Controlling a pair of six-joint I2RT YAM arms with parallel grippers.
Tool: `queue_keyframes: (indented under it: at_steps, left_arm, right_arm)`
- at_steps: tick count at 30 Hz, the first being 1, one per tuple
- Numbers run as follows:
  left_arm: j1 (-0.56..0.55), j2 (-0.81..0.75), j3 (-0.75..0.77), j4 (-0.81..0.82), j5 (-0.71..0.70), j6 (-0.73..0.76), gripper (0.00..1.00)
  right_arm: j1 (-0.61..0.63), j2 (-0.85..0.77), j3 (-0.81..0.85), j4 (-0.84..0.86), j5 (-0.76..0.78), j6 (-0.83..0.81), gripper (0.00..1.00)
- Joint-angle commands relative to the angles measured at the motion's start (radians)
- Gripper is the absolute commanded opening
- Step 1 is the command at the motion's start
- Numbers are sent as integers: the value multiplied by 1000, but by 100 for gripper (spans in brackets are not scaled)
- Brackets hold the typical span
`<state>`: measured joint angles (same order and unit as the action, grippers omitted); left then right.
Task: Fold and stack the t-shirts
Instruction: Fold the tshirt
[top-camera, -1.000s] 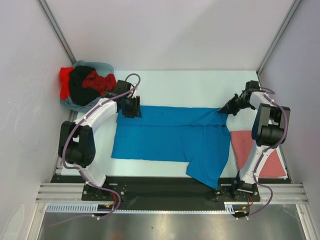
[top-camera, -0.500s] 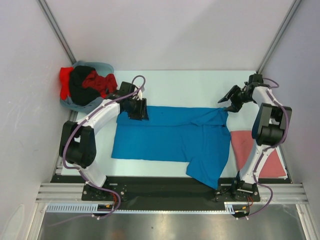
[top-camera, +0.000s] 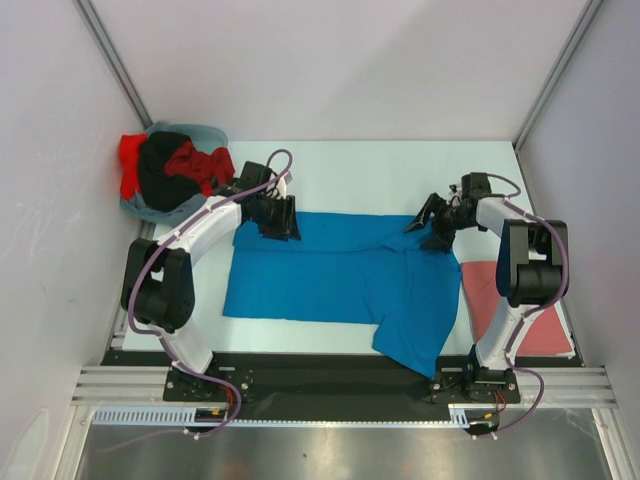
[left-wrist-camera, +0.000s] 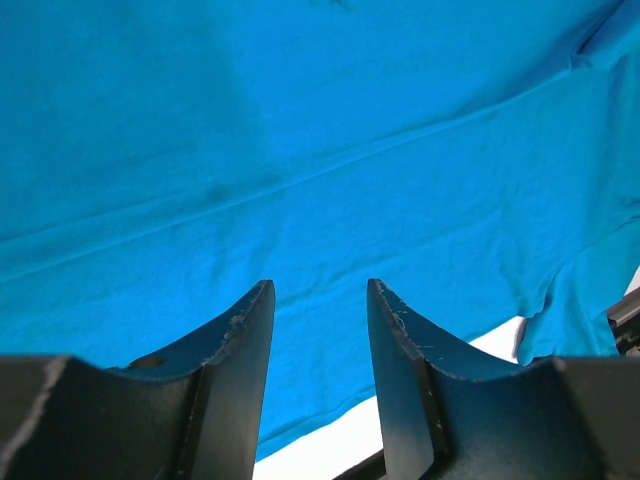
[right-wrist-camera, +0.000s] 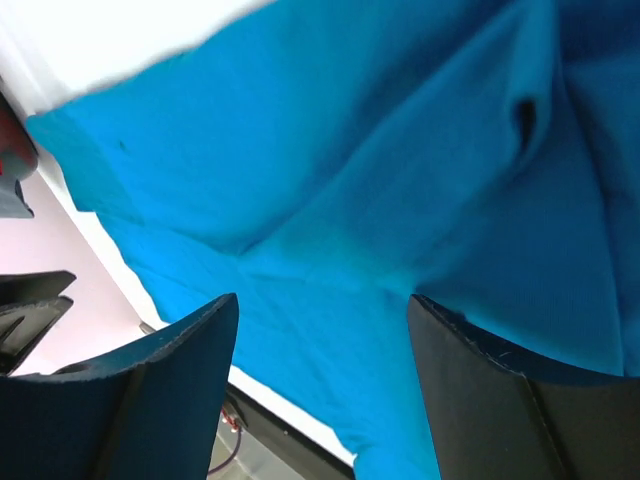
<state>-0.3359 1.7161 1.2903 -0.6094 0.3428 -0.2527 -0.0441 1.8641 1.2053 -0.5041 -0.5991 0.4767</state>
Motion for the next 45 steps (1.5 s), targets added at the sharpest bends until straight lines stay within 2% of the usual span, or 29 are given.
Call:
queue_keyframes:
  at_steps: [1, 8, 14, 24, 27, 31, 35, 37, 40, 42, 45]
  left_arm:
    - [-3, -27, 15, -7, 21, 20, 47]
    - [-2, -47, -13, -15, 12, 24, 47]
    - [-2, -38, 0, -18, 19, 27, 47]
    - [0, -16, 4, -16, 45, 35, 47]
    - [0, -13, -3, -13, 55, 35, 47]
    - [1, -18, -16, -10, 56, 41, 47]
    - [14, -13, -25, -4, 67, 41, 47]
    - [18, -4, -22, -1, 76, 41, 47]
    - [23, 8, -13, -1, 94, 36, 47]
    - [24, 16, -3, 0, 101, 36, 47]
    - [24, 20, 4, -1, 104, 38, 47]
  right_arm:
    - [0, 32, 43, 88, -4, -4, 74]
    - [3, 66, 48, 130, -14, 7, 68]
    - [24, 69, 51, 196, -67, 97, 64]
    - [23, 119, 4, 492, -180, 485, 66]
    - [18, 127, 14, 542, -200, 566, 70]
    - [-6, 86, 30, 507, -217, 527, 76]
    - [-43, 70, 77, 351, -275, 390, 78]
    - [-51, 61, 126, 253, -240, 242, 79]
    - [-63, 60, 212, -6, -131, 39, 79]
    - [-72, 32, 221, -40, -55, -25, 79]
    - [-80, 15, 223, -82, 1, -58, 72]
